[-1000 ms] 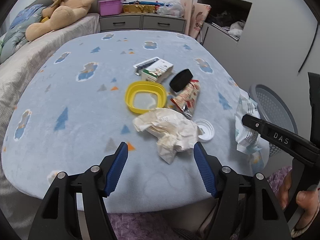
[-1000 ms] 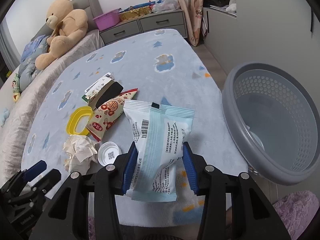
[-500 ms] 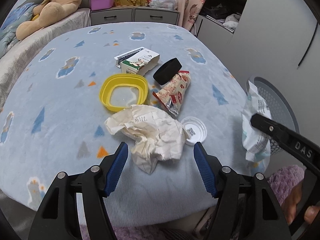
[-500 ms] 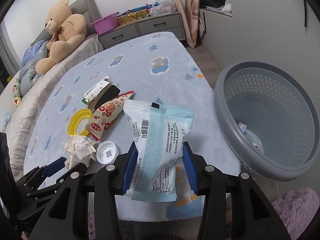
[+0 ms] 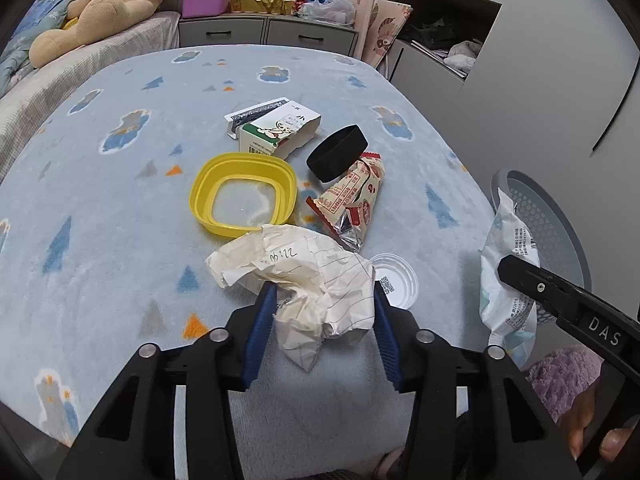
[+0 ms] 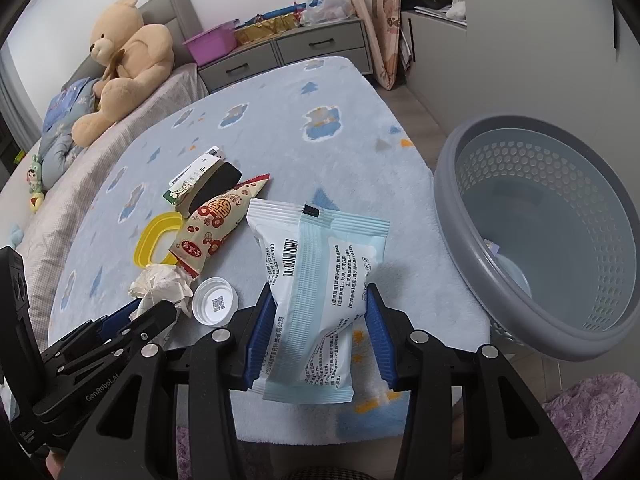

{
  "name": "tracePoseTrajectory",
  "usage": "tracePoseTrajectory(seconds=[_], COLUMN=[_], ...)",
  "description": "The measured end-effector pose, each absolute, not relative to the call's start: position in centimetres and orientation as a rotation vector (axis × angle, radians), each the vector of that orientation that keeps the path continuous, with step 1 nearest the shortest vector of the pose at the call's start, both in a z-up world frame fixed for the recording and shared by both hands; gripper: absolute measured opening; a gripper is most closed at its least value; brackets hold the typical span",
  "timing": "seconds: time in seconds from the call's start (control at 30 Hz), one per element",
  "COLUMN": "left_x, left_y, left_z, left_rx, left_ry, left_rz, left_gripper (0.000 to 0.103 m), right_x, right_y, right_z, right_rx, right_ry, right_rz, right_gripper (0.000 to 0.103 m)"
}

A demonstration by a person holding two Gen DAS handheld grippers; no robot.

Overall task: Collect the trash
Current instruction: 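Grasp the white-and-blue wrapper packet with the right tool while the left tool grasps crumpled tissue, then carry the packet and tissue over the grey basket and open both tools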

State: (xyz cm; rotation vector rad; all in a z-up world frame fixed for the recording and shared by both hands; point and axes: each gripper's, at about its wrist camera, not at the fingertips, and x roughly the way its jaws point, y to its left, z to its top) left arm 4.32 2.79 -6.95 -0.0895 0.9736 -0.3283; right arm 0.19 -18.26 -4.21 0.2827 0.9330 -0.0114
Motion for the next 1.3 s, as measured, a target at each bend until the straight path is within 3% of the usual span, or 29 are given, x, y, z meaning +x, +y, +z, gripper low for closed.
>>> tracePoseTrajectory(seconds=[0.13, 0.63, 1.3], left_x=[4.1, 2.5, 4.3], left_y=[3.3, 3.2, -14.1], left_z=[-6.5, -1.8, 0.4], left_rx=[-0.1, -0.069, 0.089], left_ry=[0.964, 0.846, 0.825], left_rz=[-0.331, -0.324, -0.592], left_gripper=[0.039, 0.038, 0.038], right_x=[0.2, -0.6, -3.7], right_y=[-18.2, -18.8, -32.4], right_z=[-4.2, -3.3, -0.8], right_rx=[0.28, 0.281, 0.33], right_ry=[0.929, 0.9, 0.841], right_rz=[-0.011, -0.009, -0.238], right_gripper=[0.044, 0.044, 0.044])
